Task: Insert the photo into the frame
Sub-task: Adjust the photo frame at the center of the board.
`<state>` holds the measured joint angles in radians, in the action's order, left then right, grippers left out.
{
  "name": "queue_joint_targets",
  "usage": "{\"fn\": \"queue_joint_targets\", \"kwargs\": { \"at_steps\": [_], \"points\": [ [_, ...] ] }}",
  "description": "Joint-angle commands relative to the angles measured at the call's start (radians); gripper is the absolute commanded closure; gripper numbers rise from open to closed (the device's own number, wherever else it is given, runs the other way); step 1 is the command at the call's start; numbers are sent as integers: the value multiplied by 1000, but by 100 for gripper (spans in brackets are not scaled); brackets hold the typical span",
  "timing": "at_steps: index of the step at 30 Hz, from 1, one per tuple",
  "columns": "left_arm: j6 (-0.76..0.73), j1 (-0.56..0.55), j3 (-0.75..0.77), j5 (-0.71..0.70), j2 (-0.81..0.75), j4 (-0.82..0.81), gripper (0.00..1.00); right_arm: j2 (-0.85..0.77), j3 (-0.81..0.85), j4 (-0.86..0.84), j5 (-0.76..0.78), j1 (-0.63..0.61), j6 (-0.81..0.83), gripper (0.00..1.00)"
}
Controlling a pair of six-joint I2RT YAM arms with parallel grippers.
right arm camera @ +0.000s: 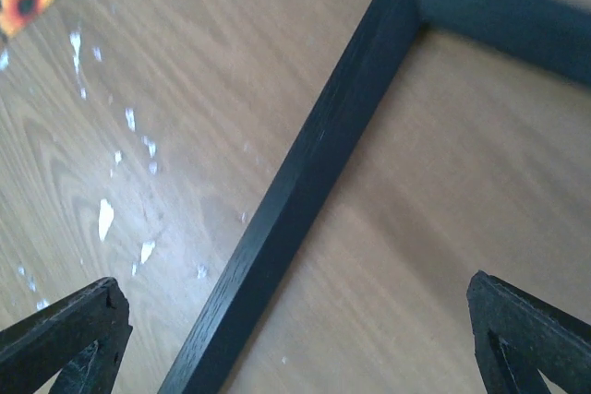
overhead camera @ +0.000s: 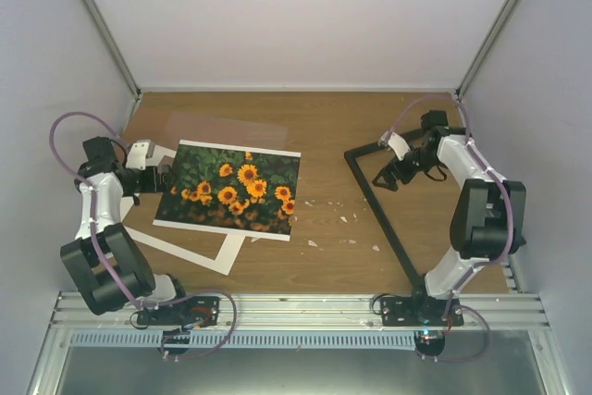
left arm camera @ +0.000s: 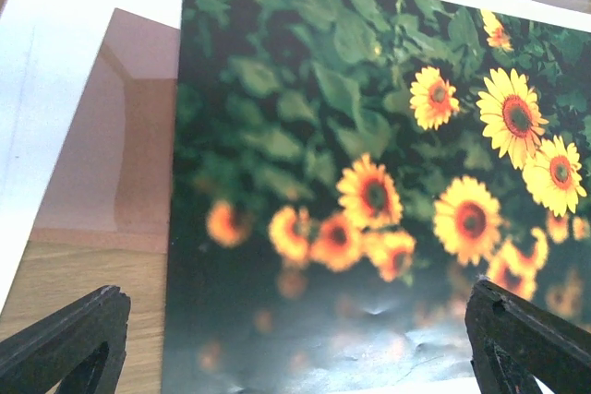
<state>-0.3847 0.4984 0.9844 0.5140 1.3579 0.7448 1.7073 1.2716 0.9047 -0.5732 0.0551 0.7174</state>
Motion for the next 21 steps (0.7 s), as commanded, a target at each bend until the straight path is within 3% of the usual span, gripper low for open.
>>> {"fn": "queue_joint_targets", "kwargs": {
  "at_steps": [1,5,12,21],
  "points": [
    [12,-31,33,-3,41,-45,1,-29,-101,67,88,-3,101,1],
    [2,-62,57,-18,69,-55,1,-87,-213,70,156,35,185,5],
    [-12,-113,92,-16,119,-60,1,-130,-266,131,208,113,292,17],
    [-19,-168,135,12,198,-55,1,-194,-482,-35,320,103,237,33]
  ]
}}
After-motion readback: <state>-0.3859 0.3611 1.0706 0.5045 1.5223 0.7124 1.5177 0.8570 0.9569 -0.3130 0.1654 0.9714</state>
